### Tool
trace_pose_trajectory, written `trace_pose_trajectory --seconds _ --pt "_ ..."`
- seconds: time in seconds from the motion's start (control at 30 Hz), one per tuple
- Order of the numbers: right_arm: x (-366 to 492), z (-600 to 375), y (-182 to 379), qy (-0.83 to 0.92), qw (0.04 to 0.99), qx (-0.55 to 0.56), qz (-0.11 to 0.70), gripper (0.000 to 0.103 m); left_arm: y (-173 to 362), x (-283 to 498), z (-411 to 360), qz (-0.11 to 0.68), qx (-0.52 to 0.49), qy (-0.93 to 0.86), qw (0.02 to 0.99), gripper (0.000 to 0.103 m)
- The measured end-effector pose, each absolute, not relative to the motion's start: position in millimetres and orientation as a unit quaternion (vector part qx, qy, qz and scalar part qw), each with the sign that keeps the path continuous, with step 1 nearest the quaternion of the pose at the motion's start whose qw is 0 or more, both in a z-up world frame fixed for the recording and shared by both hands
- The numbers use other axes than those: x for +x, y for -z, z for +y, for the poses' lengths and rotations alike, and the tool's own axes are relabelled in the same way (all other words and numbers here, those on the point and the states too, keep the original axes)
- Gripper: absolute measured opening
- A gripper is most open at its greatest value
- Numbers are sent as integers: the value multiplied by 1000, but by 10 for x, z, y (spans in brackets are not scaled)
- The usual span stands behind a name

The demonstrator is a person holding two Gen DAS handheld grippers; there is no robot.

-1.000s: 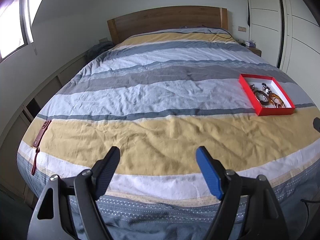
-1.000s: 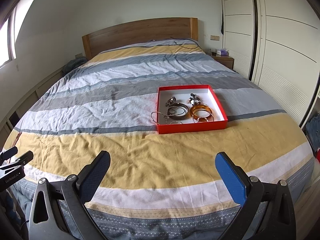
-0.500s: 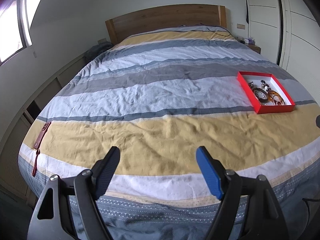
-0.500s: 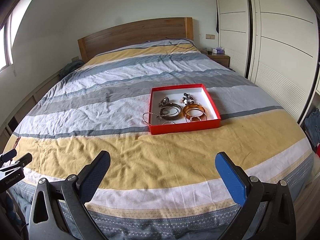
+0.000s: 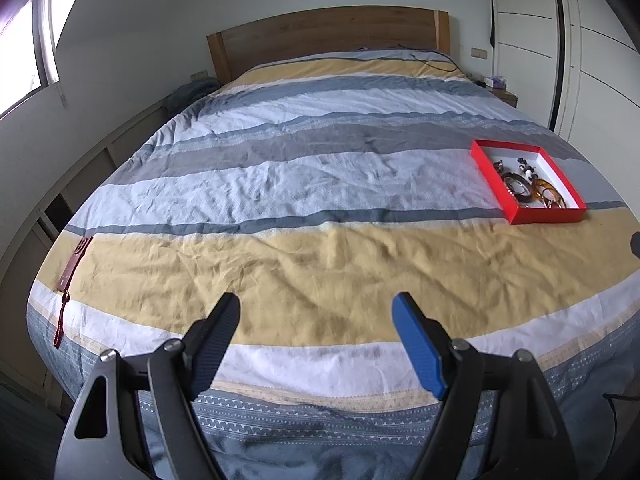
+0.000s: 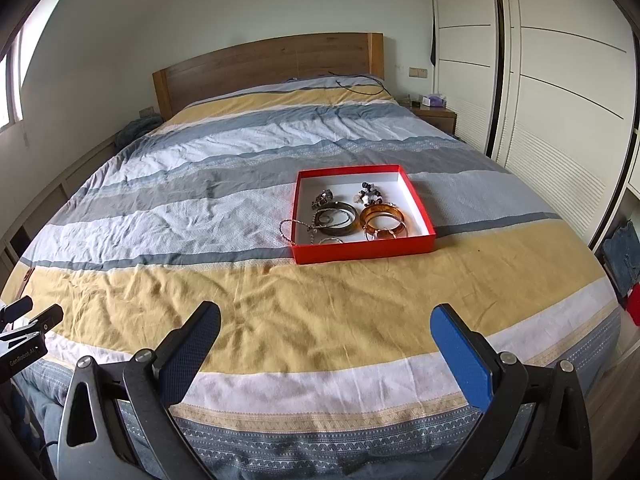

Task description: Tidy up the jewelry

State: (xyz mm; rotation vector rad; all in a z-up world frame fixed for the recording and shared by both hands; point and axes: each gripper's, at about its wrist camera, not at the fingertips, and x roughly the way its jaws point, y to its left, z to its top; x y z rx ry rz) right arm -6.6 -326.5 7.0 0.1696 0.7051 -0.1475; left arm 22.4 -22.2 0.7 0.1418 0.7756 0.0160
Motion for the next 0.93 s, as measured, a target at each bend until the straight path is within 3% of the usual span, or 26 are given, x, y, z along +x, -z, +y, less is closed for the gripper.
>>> trace_pose_trajectory --seconds 0.93 --pt "3 -2993 -56 68 929 40 362 103 169 296 65 392 35 -15 919 77"
